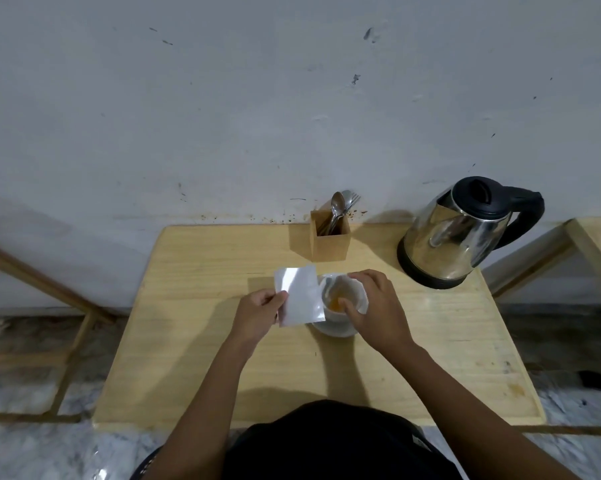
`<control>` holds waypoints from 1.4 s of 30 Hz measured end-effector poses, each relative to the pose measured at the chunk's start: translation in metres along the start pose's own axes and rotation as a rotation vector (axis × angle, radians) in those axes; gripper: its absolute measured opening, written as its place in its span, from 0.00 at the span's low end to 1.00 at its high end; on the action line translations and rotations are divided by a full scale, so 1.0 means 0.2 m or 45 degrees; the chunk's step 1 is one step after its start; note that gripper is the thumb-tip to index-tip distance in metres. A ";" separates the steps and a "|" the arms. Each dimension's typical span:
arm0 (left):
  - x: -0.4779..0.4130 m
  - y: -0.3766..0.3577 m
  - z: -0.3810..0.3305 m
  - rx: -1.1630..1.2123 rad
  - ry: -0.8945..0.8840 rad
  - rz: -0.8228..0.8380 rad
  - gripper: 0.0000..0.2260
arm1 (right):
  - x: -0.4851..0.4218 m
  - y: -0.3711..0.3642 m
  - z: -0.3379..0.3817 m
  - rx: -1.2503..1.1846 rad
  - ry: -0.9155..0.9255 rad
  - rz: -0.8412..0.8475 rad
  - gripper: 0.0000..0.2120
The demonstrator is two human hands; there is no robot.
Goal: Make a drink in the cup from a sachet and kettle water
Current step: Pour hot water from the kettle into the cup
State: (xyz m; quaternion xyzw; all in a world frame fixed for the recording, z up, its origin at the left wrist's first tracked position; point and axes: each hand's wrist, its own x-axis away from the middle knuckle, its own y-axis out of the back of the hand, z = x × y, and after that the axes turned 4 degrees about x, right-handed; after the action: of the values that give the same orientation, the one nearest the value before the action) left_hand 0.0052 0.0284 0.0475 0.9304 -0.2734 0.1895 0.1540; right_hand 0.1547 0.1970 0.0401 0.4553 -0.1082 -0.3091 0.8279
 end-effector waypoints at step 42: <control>-0.06 -0.41 0.14 -0.387 -0.277 -0.149 0.12 | -0.01 0.46 -0.30 -0.177 -0.222 -0.392 0.12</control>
State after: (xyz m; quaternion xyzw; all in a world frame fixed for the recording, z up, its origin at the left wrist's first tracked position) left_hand 0.0503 0.0884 0.0034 0.9258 -0.2592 0.0351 0.2731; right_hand 0.2202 0.2761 0.0821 0.3797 -0.0868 -0.4771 0.7878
